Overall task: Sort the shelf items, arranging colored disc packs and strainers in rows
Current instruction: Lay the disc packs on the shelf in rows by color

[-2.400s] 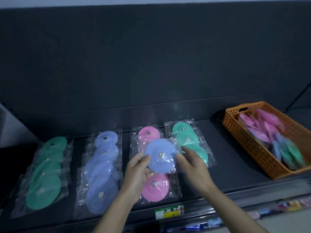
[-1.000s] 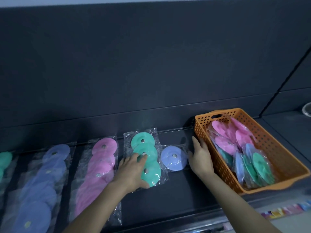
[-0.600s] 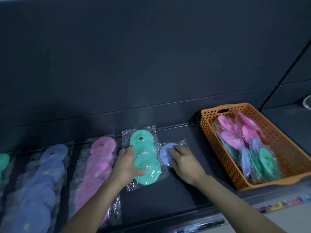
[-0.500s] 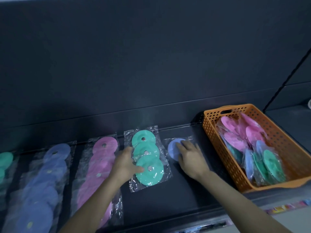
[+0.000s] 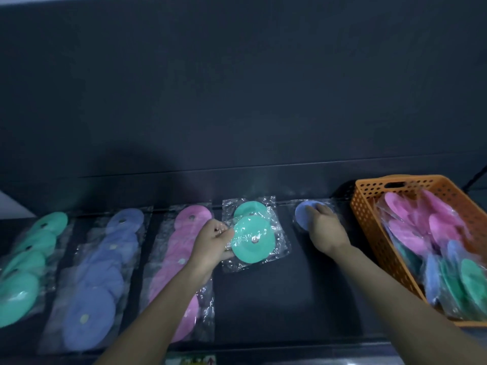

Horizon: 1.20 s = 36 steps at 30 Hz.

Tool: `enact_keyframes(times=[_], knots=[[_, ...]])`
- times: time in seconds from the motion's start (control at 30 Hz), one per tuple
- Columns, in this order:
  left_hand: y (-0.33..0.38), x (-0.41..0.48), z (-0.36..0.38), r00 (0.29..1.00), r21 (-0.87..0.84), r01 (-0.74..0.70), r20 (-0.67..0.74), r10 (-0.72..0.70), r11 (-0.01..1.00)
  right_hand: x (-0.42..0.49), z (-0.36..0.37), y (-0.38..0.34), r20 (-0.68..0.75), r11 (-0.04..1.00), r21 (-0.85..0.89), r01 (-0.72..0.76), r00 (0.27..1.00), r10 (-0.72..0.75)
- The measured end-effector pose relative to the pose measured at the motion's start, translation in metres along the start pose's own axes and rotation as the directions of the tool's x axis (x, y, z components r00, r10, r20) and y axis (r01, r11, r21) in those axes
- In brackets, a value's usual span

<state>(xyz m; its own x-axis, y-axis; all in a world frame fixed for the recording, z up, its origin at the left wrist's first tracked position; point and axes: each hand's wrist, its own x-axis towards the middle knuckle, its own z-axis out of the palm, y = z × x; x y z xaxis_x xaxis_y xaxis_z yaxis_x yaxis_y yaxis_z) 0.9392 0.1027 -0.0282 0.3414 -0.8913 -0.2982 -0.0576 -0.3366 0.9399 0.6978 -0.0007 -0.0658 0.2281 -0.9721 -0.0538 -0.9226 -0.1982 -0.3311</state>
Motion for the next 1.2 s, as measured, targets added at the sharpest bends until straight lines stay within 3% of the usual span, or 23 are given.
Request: enact_keyframes(times=[0.1, 0.17, 0.33, 0.5, 0.77, 1.1, 1.2], knots=[[0.003, -0.004, -0.009, 1.000, -0.062, -0.023, -0.014, 0.022, 0.998, -0.014, -0.004, -0.026, -0.179, 0.988, 0.148, 0.034, 0.984, -0.007], [0.004, -0.008, -0.017, 0.999, -0.113, -0.037, -0.029, 0.034, 0.993, -0.026, -0.006, -0.051, -0.222, 0.964, 0.240, 0.111, 0.973, -0.056], [-0.001, -0.019, -0.061, 0.986, -0.023, -0.121, -0.120, 0.117, 0.992, -0.049, 0.003, -0.108, -0.156, 0.946, 0.257, 0.198, 0.974, -0.161], [-0.015, -0.029, -0.131, 0.960, -0.074, -0.142, -0.255, 0.119, 0.987, -0.071, 0.016, -0.163, -0.108, 0.931, 0.235, 0.281, 0.959, -0.262], [-0.046, -0.040, -0.249, 0.908, -0.172, -0.161, -0.412, 0.078, 0.972, -0.092, 0.046, -0.265, -0.047, 0.856, 0.175, 0.486, 0.873, -0.486], [-0.098, -0.053, -0.374, 0.838, -0.145, -0.119, -0.545, 0.021, 0.982, -0.105, 0.087, -0.345, 0.016, 0.822, 0.195, 0.535, 0.836, -0.548], [-0.117, -0.052, -0.409, 0.838, -0.061, -0.086, -0.544, 0.039, 0.994, -0.107, 0.095, -0.361, 0.033, 0.823, 0.180, 0.539, 0.833, -0.552]])
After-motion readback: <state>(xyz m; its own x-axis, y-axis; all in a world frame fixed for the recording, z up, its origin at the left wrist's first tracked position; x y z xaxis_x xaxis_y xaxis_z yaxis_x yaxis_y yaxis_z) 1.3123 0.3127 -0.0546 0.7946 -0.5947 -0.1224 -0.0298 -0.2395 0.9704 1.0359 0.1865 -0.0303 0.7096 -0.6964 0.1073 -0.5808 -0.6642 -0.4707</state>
